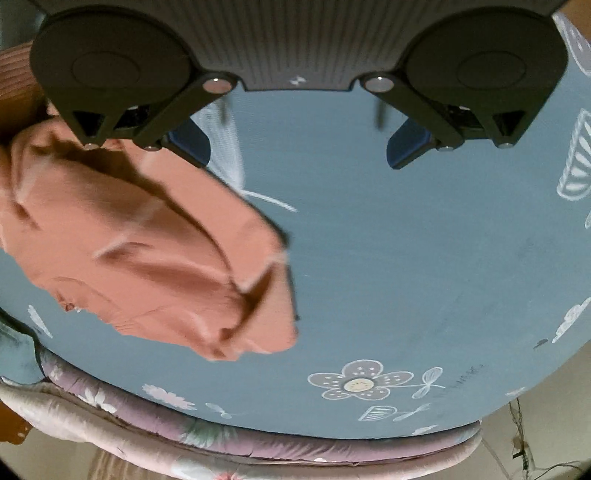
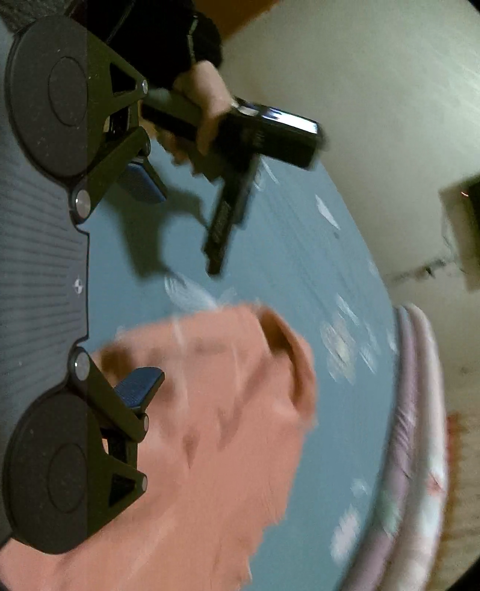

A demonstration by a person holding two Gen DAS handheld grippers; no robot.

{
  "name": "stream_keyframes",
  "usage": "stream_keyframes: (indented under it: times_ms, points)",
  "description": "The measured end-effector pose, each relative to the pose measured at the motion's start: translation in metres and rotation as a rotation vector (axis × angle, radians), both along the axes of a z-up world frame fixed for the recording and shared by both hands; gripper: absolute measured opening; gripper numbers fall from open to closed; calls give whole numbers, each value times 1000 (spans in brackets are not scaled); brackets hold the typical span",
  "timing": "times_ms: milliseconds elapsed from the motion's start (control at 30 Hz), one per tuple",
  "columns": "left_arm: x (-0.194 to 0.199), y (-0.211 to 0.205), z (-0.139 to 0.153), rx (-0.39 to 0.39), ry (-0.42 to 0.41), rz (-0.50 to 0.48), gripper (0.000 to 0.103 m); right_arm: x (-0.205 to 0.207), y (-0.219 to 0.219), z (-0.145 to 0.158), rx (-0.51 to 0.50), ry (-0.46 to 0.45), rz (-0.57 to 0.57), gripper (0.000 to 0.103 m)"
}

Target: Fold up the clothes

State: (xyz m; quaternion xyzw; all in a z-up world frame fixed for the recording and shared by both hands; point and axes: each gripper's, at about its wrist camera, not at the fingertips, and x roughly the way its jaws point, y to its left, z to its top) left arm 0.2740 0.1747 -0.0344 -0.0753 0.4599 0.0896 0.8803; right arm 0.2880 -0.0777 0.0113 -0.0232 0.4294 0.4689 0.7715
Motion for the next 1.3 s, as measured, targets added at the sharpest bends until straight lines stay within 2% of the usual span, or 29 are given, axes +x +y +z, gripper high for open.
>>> stream_keyframes:
  times_ms: [100, 200, 333, 467, 500, 600, 733, 867, 933, 1033, 1133, 1300]
  points:
    - [1, 16, -2, -21, -6, -39, 102, 4, 39, -36, -61, 98, 1, 98]
    - [4, 21, -4, -45, -12, -82, 102, 9, 57, -61, -163, 101, -55, 97]
    - [6, 25, -6, -85, -21, -131, 102, 23, 49, -53, -221, 10, -120, 95]
    - [13, 28, -12, -121, -17, -156, 102, 38, 47, -48, -337, -122, -169, 94]
    - [15, 28, -13, -125, -14, -164, 101, 42, 46, -49, -347, -123, -185, 94]
    - [20, 29, -17, -131, -6, -174, 102, 50, 50, -53, -361, -40, -194, 95]
    - [25, 29, -22, -133, 2, -175, 101, 40, 55, -56, -331, 46, -109, 96]
    - [30, 28, -27, -134, 9, -176, 101, 49, 50, -67, -382, 23, -118, 95]
    - [33, 28, -30, -135, 13, -176, 101, 60, 46, -65, -437, -65, -154, 90]
    - [37, 25, -30, -133, 11, -185, 101, 84, 31, -73, -491, -107, -247, 89]
    - [36, 19, -29, -120, 12, -186, 102, 88, 19, -68, -420, -56, -274, 89]
    - [30, 10, -29, -102, 33, -180, 102, 63, 21, -59, -307, 4, -187, 95]
